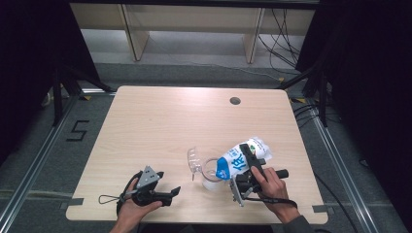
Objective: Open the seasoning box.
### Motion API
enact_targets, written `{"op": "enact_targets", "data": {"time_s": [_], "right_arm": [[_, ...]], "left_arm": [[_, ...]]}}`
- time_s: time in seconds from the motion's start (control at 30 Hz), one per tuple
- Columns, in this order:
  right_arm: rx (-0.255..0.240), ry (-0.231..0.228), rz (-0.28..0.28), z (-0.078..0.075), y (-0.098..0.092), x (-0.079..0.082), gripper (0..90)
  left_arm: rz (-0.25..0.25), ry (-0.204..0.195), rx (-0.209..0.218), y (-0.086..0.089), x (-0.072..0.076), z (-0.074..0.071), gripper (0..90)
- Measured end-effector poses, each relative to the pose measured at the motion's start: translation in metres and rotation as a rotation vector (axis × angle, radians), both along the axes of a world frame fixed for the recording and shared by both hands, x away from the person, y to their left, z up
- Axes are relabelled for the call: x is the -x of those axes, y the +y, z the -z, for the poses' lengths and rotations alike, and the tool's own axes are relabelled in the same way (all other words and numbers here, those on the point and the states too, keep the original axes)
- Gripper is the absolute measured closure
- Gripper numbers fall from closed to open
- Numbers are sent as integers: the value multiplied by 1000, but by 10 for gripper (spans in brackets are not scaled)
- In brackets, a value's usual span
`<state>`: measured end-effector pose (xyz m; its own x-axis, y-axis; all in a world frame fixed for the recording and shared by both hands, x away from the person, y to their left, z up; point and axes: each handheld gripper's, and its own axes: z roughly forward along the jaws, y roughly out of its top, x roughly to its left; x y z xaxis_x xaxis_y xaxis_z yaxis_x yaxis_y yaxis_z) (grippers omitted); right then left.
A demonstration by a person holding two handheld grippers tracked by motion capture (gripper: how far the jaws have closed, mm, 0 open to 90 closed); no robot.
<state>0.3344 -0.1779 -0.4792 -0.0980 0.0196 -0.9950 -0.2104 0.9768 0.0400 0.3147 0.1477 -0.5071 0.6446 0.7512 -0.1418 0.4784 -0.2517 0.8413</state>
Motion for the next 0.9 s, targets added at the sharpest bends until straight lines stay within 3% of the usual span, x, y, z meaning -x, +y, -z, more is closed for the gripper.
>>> {"op": "enact_targets", "data": {"time_s": [0.07, 0.1, 0.13, 0.17, 0.27, 0.43, 0.73, 0.77, 0.8, 0.83, 0.9], "right_arm": [[-12, 11, 10, 1, 0, 1, 541], [24, -6, -10, -2, 1, -1, 541], [24, -6, -10, -2, 1, -1, 541], [-14, 13, 4, 2, 1, 0, 541], [-15, 12, 3, 2, 1, 0, 541], [26, 0, -6, -1, 0, -1, 541], [67, -24, -12, -2, -1, -1, 543], [36, -7, 9, 0, -2, 0, 544], [36, -7, 9, 0, -2, 0, 544], [42, -12, 8, 0, -2, 0, 544], [113, -37, -9, -5, -1, -1, 545]], "left_arm": [[-1, 0, 0, 1, 0, 0, 162], [0, -1, 0, 1, 0, 0, 162], [0, -1, 0, 1, 0, 0, 162], [4, -9, -2, 1, 0, 0, 162], [5, -8, -7, 1, 0, 0, 162], [-6, -3, 9, 1, 0, 0, 162], [1, 4, 1, -1, 0, 0, 162], [3, 3, -8, -1, -1, 0, 162], [3, 3, -8, -1, -1, 0, 162], [-2, 5, -8, -1, -1, 0, 162], [12, -2, -21, 0, -1, -1, 162]]}}
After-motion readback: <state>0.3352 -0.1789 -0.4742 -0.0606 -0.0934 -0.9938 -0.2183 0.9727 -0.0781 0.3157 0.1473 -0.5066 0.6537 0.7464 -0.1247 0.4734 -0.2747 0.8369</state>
